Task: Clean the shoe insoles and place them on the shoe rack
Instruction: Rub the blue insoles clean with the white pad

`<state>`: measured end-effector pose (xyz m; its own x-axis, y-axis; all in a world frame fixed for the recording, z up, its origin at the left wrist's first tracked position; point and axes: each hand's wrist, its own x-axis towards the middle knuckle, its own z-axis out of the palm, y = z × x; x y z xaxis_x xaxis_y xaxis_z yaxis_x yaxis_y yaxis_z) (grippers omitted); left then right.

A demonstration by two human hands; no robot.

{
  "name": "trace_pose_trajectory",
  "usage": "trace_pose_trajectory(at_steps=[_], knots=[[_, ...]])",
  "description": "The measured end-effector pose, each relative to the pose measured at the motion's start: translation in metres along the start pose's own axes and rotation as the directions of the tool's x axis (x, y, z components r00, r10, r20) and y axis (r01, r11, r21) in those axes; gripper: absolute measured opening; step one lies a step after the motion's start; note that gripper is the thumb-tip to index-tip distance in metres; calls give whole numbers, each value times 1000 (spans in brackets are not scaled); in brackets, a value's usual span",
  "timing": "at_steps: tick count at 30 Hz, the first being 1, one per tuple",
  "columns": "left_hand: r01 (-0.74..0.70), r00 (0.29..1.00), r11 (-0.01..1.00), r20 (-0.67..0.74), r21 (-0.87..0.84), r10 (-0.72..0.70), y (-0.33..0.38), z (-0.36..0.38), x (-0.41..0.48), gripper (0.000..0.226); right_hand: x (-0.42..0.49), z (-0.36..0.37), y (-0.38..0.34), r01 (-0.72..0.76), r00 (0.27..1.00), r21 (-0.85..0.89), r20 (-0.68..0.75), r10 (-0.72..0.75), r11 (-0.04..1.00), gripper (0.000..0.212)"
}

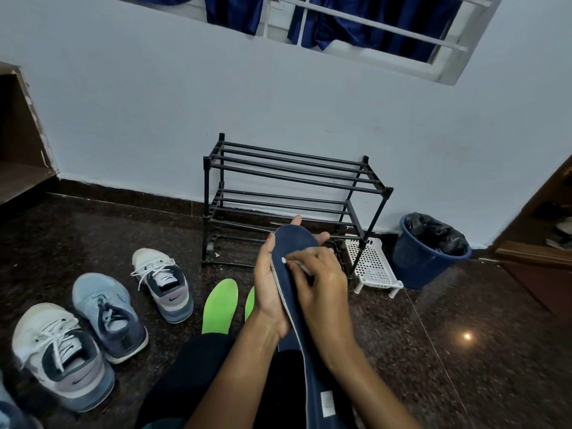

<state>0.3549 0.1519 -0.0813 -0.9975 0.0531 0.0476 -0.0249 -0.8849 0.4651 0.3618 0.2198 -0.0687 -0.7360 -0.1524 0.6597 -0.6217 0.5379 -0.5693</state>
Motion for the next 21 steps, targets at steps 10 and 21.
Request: trace_pose_trajectory(at_steps=[10,21], knots=[[-27,1000,995,5,98,27,-1,0,3,54,4,6,-3,-32,999,-8,-34,32,999,14],[-2,1000,988,-11,157,4,-4,2,3,53,13,1,-7,-101,993,40,-50,103,994,17]])
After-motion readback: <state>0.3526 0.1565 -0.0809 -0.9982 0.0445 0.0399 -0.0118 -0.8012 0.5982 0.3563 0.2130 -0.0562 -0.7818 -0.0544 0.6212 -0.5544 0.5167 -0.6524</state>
